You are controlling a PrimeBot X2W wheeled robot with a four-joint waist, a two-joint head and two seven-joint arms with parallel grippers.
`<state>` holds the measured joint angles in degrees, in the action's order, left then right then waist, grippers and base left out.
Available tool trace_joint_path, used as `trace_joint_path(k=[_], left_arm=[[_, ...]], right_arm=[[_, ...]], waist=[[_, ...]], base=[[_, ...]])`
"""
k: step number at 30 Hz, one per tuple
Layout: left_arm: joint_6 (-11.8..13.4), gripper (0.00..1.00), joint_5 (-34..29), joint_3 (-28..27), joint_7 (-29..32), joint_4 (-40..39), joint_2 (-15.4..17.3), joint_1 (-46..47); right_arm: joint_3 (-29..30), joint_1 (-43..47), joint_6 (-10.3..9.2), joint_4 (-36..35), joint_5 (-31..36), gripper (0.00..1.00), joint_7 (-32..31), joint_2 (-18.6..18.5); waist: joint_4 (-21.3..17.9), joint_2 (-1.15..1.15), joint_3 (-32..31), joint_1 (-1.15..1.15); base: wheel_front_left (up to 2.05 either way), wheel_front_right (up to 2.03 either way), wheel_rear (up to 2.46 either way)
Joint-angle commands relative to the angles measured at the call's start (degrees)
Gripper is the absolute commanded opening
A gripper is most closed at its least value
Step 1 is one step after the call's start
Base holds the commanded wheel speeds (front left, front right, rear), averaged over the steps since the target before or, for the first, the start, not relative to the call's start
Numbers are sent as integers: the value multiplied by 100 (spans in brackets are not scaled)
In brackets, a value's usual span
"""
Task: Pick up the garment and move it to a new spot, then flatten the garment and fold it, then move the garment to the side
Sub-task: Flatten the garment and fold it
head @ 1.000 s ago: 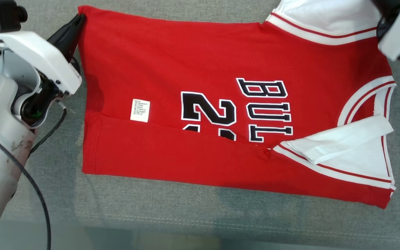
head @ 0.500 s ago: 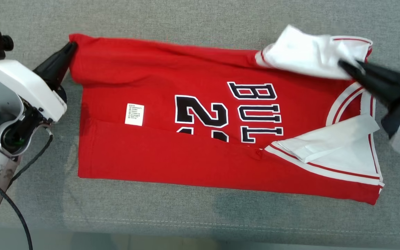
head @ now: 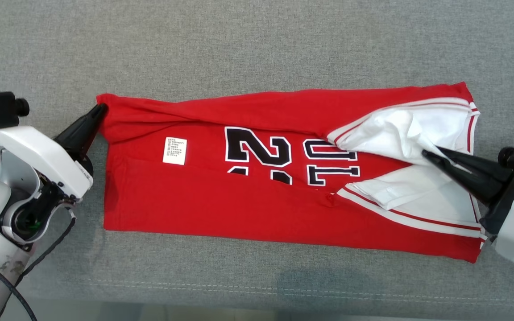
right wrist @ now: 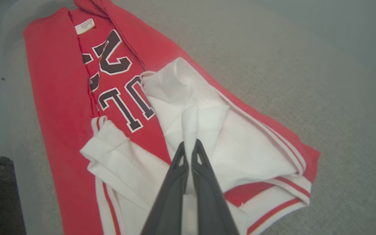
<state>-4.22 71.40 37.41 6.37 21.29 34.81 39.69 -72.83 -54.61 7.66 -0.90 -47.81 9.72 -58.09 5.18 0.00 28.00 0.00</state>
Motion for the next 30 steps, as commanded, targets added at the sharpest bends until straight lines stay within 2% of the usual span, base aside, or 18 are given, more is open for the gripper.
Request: trace_joint_path(k=[1, 4, 10, 16, 17, 18, 19, 20, 21, 27, 28, 30], left_arm=[[55, 0, 55, -286, -71, -104, 324, -15], [86, 0, 98, -338, -190, -160, 325, -154], [163, 0, -248, -405, -786, -351, 435, -327], [322, 0, -214, -406, -965, -473, 434, -734], [339, 37, -183, -405, -978, -498, 430, -824], [364, 69, -147, -401, -977, -527, 425, -911], [394, 94, -112, -409, -990, -562, 424, -993], [451, 100, -82, -437, -1033, -594, 420, -1068], [533, 100, -94, -452, -1083, -619, 432, -1138], [969, 100, -225, -595, -1544, -833, 479, -1502], [969, 100, -225, -595, -1544, -833, 479, -1502], [1243, 100, -418, -676, -1802, -922, 547, -1642]], right_arm=[[-21, 393, -17, -31, 23, 9, 109, -168], [-32, 583, -17, 10, -18, 0, 255, -136], [-3, 977, -17, 146, -254, 0, 485, -54], [-7, 1293, -17, 317, -336, 0, 517, 197], [-8, 1348, -17, 370, -375, 0, 518, 236], [-9, 1401, -17, 394, -414, 18, 520, 273], [-6, 1448, -17, 411, -455, 31, 521, 307], [3, 1498, -17, 459, -506, 48, 522, 330], [17, 1546, -17, 500, -551, 98, 523, 356], [467, 1907, -17, 533, -806, 100, 526, 485], [467, 1907, -17, 533, -806, 100, 526, 485], [973, 2159, -17, 470, -1002, 100, 527, 558]], waist=[[-12, 0, -26, 0], [-31, 0, -74, 0], [-81, 0, -219, 0], [-168, 0, -351, 0], [-178, 0, -377, 0], [-182, 0, -394, 0], [-190, 0, -407, 0], [-195, 0, -421, 0], [-195, 0, -438, 0], [-178, 0, -542, 0], [-178, 0, -542, 0], [-193, 0, -629, 0]], base=[[0, 0, 0], [0, 0, 0], [0, 0, 0], [0, 0, 0], [0, 0, 0], [0, 0, 0], [0, 0, 0], [0, 0, 0], [0, 0, 0], [0, 0, 0], [0, 0, 0], [0, 0, 0]])
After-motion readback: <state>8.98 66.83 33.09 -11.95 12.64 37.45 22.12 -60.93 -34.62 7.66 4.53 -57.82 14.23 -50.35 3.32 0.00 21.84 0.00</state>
